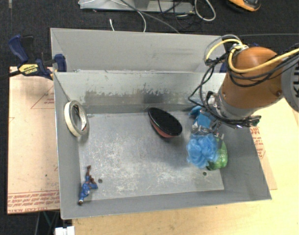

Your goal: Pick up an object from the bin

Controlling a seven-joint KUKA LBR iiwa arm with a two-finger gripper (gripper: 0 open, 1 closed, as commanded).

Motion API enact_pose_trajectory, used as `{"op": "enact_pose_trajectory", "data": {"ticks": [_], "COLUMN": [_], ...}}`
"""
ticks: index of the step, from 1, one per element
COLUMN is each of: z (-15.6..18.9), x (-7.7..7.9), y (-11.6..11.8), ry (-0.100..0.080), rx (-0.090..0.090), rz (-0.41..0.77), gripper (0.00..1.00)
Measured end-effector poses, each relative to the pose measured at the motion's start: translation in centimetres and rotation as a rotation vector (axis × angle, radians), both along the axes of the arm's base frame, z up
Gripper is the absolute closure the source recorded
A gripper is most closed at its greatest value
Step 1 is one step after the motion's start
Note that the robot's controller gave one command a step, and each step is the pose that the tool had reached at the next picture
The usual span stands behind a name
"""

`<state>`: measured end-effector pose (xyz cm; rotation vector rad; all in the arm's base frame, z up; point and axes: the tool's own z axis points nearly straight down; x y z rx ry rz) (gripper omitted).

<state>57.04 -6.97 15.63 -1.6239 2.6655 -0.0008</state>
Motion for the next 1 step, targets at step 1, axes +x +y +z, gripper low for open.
{"op": "enact_pose_trajectory", "data": {"ticks": [1], "z": [-6.16], "x": [-0.89], "y": [3.11], "ry": [0.000], "rx": [-0.003], "rz": [0.235], "gripper": [1.00]}}
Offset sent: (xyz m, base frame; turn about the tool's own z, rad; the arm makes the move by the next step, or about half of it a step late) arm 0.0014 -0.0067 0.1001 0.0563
